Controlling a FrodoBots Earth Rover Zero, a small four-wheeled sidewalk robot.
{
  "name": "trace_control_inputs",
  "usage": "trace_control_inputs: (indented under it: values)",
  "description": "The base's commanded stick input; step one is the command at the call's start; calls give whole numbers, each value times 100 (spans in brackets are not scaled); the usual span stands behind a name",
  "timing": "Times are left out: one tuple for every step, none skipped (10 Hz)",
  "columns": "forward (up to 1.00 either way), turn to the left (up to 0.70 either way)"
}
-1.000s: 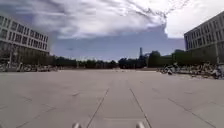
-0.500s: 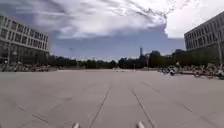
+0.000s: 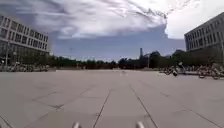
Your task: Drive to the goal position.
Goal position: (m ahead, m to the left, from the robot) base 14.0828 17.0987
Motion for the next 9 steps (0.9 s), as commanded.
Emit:
trace_control_inputs:
  values:
    - [70,0]
    - [70,0]
    - [70,0]
    - [70,0]
    - [70,0]
    - [70,0]
    - [70,0]
    - [70,0]
    - [70,0]
